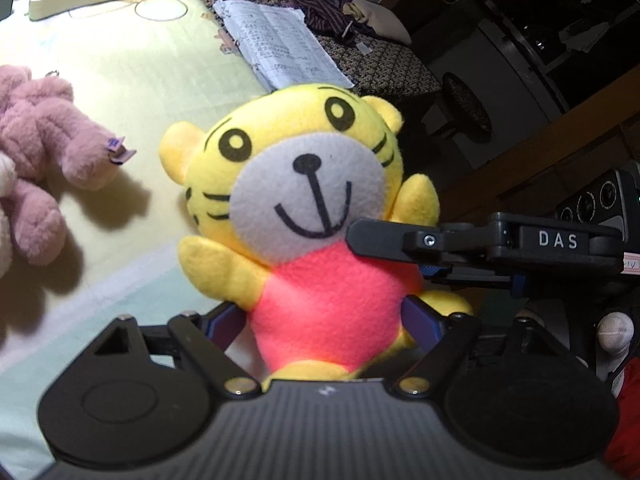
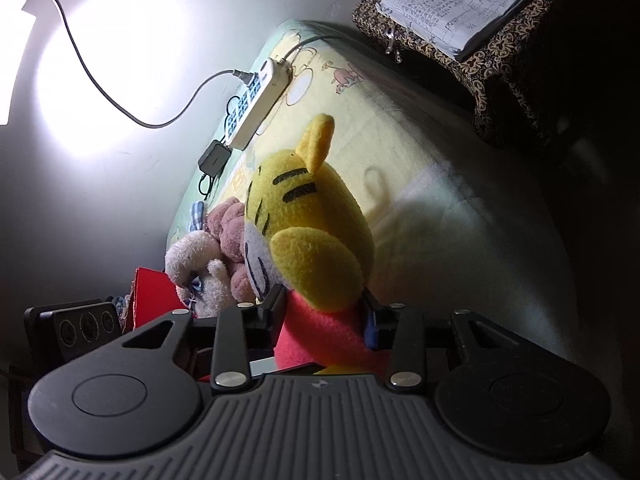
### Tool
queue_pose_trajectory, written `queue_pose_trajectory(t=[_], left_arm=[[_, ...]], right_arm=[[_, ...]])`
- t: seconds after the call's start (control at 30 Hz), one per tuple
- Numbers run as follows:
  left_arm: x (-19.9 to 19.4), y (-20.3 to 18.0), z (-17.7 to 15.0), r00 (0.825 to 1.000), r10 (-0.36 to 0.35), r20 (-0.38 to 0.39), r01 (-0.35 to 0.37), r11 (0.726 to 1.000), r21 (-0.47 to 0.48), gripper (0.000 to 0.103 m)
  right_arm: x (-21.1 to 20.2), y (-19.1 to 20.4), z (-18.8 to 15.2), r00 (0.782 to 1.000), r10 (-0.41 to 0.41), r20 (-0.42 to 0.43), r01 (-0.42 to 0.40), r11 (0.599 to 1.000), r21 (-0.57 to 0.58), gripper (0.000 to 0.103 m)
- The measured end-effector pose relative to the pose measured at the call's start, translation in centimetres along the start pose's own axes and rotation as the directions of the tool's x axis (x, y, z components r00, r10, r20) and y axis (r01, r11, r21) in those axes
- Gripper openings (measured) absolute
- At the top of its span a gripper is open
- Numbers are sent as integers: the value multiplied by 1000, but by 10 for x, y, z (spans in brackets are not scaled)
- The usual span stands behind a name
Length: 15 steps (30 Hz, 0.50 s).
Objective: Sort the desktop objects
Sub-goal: 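Carry the tiger plush with the right gripper over the red box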
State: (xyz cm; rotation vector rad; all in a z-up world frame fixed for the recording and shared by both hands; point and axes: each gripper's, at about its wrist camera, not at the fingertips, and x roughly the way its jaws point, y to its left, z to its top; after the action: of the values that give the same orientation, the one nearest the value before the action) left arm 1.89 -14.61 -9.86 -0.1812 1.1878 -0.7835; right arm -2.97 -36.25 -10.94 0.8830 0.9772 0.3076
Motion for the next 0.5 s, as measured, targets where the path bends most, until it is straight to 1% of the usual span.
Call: queue_pose_trajectory(t=[0.13,0.23,0.3,0.4,0.43,0.5], left_arm=[[-33,-6,-6,997,8,71,-10,999,34,84],[-66,-3,-12,989,17,144,-22,999,39,84],[-95,4,-18,980,29,196,-36,999,35,84],[-135,19,-27,964,61,260,-70,997,27,84],[-145,23,-28,959,72,274,-82,996,24,84],[-175,38,-39,948,93,305,-103,995,17,84]], right_arm=[[-9,22,-6,998,36,42,-34,999,-36,40],[-10,51,-9,994,87,64,-81,993,-88,40],[-7,71,-10,990,124,71,-114,986,-125,40],[7,104,-21,982,176,65,-162,971,-175,40],[12,114,-25,980,188,59,-174,967,-188,40],[24,135,-33,976,215,43,-202,956,-212,40]])
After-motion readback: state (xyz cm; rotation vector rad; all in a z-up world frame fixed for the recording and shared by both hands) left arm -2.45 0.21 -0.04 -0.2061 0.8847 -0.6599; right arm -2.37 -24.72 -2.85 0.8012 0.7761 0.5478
